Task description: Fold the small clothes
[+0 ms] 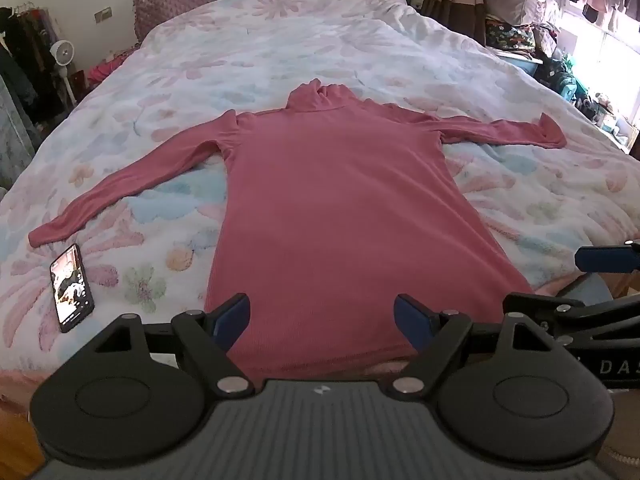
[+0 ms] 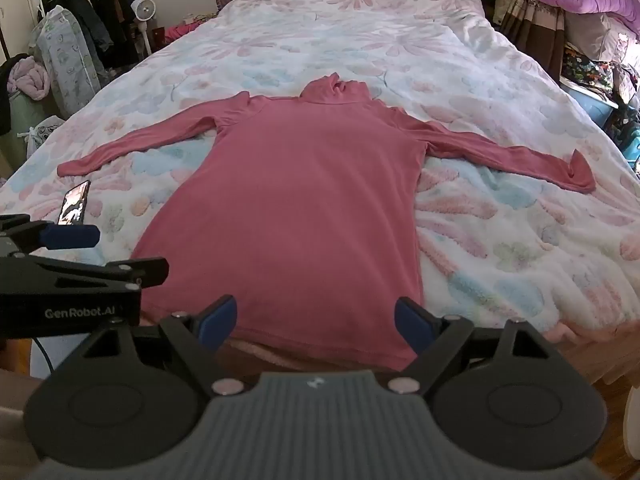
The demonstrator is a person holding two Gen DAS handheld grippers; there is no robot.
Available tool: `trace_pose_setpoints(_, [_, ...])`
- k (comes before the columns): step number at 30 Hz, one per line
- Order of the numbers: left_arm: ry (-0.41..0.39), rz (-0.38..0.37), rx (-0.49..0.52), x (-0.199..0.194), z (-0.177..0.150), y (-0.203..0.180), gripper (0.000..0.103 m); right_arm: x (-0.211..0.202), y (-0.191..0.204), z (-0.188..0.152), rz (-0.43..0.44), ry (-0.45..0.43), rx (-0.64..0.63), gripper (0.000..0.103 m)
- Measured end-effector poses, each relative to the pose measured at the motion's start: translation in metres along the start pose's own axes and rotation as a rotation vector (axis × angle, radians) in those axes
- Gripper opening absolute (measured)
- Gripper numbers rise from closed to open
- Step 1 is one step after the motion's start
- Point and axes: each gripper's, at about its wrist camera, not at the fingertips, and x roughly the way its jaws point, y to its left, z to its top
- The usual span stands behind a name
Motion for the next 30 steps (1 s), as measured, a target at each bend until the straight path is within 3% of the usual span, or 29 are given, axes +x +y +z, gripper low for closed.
trace_pose_setpoints(30, [0.0, 0.006, -0.005, 0.0012, -0.0031, 0.0049, 0.095, -0.0002, 0.0007, -0.0014, -0.006, -0.001, -0.003, 0.082])
